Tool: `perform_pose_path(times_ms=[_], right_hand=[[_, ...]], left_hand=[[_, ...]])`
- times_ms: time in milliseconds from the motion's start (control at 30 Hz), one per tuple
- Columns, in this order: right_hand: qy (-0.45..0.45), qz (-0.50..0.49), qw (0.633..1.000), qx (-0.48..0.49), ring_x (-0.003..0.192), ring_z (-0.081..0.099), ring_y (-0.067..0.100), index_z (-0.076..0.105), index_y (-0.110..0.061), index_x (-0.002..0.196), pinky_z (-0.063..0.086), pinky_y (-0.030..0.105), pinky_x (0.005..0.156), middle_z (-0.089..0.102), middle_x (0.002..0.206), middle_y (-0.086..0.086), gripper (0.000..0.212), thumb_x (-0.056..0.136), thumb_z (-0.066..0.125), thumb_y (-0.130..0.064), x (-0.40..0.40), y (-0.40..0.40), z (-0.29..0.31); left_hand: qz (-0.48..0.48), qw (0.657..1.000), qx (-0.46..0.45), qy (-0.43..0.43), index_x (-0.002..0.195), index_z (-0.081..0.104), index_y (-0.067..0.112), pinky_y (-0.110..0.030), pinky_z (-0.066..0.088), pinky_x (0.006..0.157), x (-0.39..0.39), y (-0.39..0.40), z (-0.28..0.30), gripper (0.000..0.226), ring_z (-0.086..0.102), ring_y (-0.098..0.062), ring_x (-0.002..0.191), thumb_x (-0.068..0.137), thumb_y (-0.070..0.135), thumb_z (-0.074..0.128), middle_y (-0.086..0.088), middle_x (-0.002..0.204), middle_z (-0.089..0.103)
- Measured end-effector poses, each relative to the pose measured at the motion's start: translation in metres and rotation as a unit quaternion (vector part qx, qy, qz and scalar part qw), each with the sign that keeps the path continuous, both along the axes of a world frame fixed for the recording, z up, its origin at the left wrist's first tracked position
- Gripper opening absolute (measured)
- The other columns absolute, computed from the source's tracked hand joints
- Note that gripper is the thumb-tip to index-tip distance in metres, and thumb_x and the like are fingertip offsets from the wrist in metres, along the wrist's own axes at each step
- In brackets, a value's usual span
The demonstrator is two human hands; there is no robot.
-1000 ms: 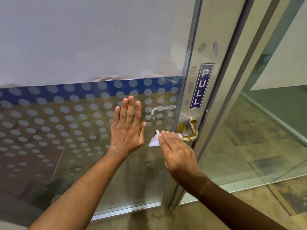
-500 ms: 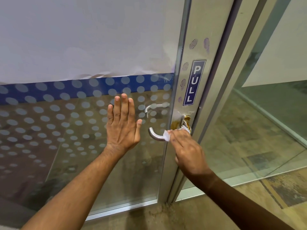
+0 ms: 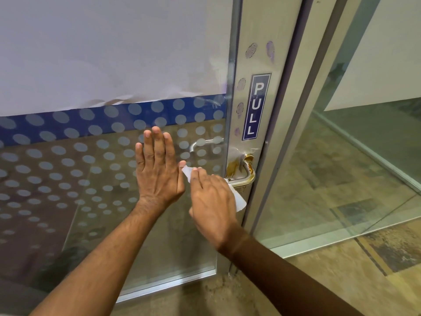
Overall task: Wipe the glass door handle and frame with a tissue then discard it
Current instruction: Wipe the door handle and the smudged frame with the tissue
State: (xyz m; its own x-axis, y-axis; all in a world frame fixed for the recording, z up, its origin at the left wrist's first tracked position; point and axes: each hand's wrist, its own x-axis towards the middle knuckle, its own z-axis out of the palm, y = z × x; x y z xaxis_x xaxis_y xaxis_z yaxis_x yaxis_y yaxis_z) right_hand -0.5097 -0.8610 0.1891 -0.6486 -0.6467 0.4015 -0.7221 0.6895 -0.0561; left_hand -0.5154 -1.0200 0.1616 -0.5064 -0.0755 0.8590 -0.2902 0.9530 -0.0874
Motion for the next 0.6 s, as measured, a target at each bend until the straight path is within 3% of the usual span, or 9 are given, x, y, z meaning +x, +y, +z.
perform_pose_path(times_ms=[133,267,400,467,600], right_hand=[[0.025,0.006,1.000,0.009,0.095,0.068,0.021,0.061,-0.006,0.128,0.051,0.030,0.091,0.069,0.118,0.008,0.054,0.075,0.058,-0.013,-0.003,0.000,0.001],[0.044,0.058,0.997,-0.015,0.094,0.069,0.027,0.066,-0.003,0.121,0.055,0.035,0.088,0.069,0.119,0.013,0.054,0.080,0.032,-0.008,-0.011,0.017,-0.003],[0.063,0.099,0.991,-0.065,0.099,0.066,0.029,0.063,0.000,0.123,0.051,0.039,0.097,0.069,0.112,0.014,0.054,0.080,0.032,-0.005,-0.021,0.044,-0.013],[0.071,0.112,0.987,-0.092,0.099,0.064,0.032,0.063,0.003,0.121,0.049,0.042,0.098,0.067,0.108,0.017,0.047,0.088,0.030,-0.002,-0.029,0.056,-0.017],[0.088,0.125,0.980,-0.127,0.102,0.063,0.034,0.062,0.005,0.121,0.047,0.044,0.099,0.066,0.109,0.018,0.061,0.100,0.007,-0.009,-0.041,0.066,-0.025]], left_hand=[[0.005,1.000,-0.008,0.001,0.153,-0.017,0.008,-0.041,-0.015,0.122,0.000,-0.001,0.001,0.083,-0.024,-0.024,0.149,0.095,0.037,0.034,-0.007,0.160,-0.031],[0.015,1.000,-0.009,-0.007,0.152,-0.021,0.010,-0.040,-0.017,0.121,0.002,0.001,0.002,0.082,-0.026,-0.023,0.149,0.097,0.039,0.032,-0.006,0.159,-0.034],[0.014,1.000,0.000,-0.014,0.151,-0.023,0.010,-0.039,-0.017,0.121,0.003,0.002,0.004,0.084,-0.028,-0.022,0.148,0.096,0.039,0.033,-0.005,0.157,-0.037],[0.014,1.000,0.003,-0.017,0.151,-0.024,0.011,-0.039,-0.018,0.121,0.004,0.003,0.005,0.085,-0.029,-0.022,0.148,0.095,0.038,0.034,-0.005,0.157,-0.038],[0.014,1.000,0.006,-0.021,0.151,-0.025,0.011,-0.039,-0.018,0.121,0.004,0.004,0.006,0.089,-0.029,-0.022,0.147,0.094,0.037,0.038,-0.004,0.157,-0.038]])
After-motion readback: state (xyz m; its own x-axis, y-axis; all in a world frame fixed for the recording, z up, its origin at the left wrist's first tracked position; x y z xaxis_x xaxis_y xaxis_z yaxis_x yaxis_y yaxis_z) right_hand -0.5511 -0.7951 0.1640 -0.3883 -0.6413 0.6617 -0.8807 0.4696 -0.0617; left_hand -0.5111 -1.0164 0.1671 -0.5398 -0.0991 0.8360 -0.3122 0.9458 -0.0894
